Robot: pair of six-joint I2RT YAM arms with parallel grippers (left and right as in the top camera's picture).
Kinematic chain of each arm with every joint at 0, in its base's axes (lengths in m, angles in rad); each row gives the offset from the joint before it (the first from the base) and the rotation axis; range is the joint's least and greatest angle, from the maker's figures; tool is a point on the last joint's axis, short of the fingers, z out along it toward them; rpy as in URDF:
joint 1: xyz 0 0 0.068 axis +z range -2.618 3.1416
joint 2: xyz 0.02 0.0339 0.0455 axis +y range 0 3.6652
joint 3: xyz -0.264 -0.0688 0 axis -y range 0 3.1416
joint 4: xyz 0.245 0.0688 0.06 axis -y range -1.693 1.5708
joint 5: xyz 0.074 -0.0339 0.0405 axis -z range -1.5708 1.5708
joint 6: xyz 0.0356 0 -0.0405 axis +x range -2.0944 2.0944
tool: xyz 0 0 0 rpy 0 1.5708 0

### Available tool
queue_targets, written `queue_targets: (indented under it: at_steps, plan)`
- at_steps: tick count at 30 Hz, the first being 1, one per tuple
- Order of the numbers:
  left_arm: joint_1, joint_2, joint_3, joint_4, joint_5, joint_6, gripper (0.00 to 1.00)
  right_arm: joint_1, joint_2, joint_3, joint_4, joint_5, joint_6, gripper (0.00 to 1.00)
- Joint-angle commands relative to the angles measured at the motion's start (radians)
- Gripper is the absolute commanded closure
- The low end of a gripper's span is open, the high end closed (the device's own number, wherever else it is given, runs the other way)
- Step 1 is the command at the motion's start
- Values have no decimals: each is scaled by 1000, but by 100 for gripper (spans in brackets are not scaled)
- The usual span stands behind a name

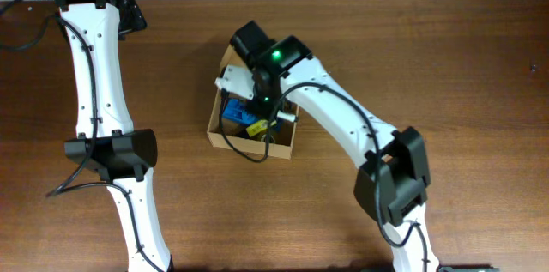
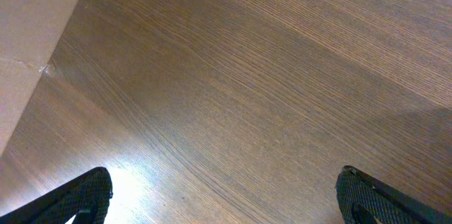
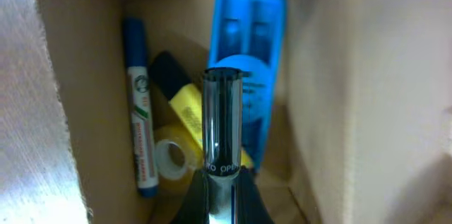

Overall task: Pack container
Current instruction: 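Carry the black-capped marker into the box and release it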

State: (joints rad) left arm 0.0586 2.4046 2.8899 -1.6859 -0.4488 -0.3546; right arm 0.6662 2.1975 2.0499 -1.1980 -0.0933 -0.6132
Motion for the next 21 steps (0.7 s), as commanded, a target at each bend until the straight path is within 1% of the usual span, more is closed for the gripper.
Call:
queue_targets:
  at_steps: [1, 6, 14, 15, 16, 17, 18, 21]
  plan:
    - [3, -38, 15, -1, 0, 12, 1, 41, 23, 15, -8, -11, -8, 96]
    - [3, -38, 15, -1, 0, 12, 1, 68, 37, 15, -11, -13, -8, 96]
    - [3, -38, 15, -1, 0, 12, 0, 66, 37, 13, -10, -34, -8, 96]
    - [3, -38, 15, -1, 0, 12, 0, 66, 37, 13, -11, -28, -8, 84]
    - [3, -38, 15, -1, 0, 12, 0, 66, 37, 13, -14, -26, -8, 59]
    - [3, -38, 15, -1, 0, 12, 0, 66, 37, 13, -14, -26, -7, 49]
    - [3, -38, 15, -1, 0, 12, 0, 66, 37, 13, -17, -26, -7, 44]
    - [3, -38, 15, -1, 0, 12, 0, 66, 36, 13, -25, -17, 5, 43]
